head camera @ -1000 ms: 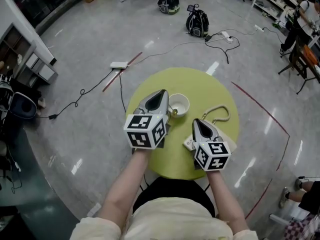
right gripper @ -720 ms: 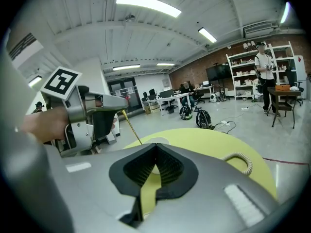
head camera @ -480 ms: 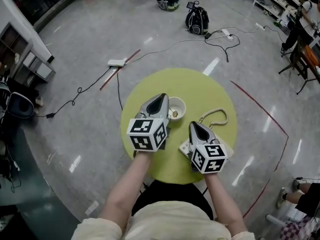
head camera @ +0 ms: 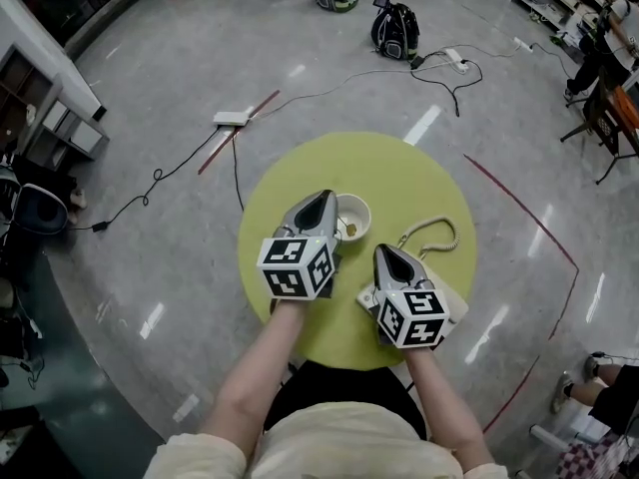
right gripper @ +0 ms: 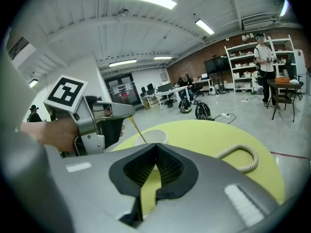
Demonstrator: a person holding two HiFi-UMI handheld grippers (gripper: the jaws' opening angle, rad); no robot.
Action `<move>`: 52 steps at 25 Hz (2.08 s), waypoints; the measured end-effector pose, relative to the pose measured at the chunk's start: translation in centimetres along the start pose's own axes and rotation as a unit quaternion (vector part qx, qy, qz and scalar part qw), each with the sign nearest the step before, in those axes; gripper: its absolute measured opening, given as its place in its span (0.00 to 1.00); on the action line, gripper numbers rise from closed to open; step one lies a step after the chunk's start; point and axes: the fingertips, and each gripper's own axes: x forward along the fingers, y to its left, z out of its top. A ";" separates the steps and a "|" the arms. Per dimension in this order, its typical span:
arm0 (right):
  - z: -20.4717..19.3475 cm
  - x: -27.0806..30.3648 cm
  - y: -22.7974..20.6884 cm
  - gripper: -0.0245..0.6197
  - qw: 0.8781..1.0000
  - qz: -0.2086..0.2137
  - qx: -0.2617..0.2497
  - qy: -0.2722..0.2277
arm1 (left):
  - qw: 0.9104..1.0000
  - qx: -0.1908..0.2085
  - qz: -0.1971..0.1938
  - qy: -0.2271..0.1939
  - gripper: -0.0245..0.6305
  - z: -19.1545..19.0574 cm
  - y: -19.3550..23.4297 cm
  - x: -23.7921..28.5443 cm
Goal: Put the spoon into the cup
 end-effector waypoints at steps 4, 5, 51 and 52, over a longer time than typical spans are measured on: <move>-0.3 0.3 -0.1 0.04 1.000 -0.001 0.004 0.005 | 1.000 -0.009 0.003 0.009 0.04 -0.8 0.4 0.3; -0.4 0.5 -0.2 0.04 1.000 -0.002 0.005 0.006 | 1.000 -0.012 0.004 0.010 0.04 -1.0 0.6 0.3; -0.8 1.8 -1.2 0.04 1.000 0.003 0.003 0.022 | 0.996 -0.020 0.061 0.062 0.19 -4.0 5.6 1.5; -0.7 1.8 -1.1 0.04 1.000 0.003 0.003 0.021 | 0.996 -0.021 0.063 0.062 0.19 -4.1 5.7 1.2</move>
